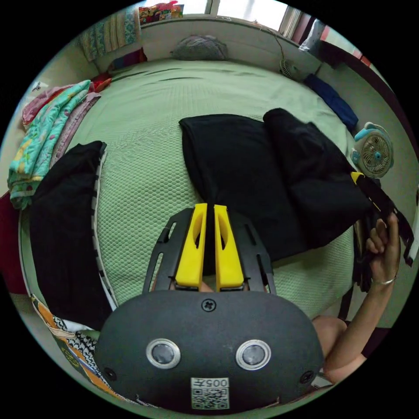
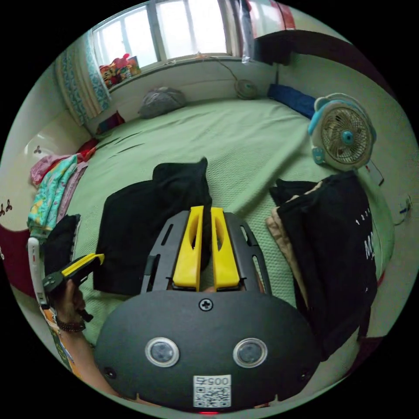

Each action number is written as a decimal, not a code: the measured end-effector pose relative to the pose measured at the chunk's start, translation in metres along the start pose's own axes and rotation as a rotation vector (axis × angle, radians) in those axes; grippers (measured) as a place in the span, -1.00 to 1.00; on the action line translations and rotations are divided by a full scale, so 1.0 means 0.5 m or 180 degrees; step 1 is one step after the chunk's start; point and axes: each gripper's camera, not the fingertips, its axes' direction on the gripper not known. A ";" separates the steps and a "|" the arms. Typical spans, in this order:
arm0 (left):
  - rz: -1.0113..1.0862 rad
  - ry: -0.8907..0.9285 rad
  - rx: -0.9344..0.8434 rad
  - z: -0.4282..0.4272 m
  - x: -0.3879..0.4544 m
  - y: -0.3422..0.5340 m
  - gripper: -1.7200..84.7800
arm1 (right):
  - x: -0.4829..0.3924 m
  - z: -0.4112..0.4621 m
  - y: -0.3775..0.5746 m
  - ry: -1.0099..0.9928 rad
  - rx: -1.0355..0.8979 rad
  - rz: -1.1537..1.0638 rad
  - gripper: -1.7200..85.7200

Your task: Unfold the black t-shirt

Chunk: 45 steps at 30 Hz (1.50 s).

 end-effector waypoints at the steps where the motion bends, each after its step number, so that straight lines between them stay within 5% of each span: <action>1: -0.0058 -0.0016 0.0034 -0.008 -0.007 0.005 -0.86 | 0.018 -0.003 -0.004 0.0039 0.0000 0.0092 -0.98; 18: -0.0895 -0.0519 -0.0038 -0.109 -0.068 0.108 -0.93 | 0.024 0.003 -0.008 0.0193 -0.0541 -0.0237 -0.97; 36: -0.0199 0.0148 -0.0063 -0.083 0.035 0.065 -0.93 | 0.016 0.054 -0.015 -0.0026 -0.0403 -0.0433 -0.88; 45: -0.0332 -0.0034 -0.0260 -0.019 0.031 0.049 -0.96 | 0.049 0.115 -0.013 0.0331 -0.0726 -0.0301 -1.00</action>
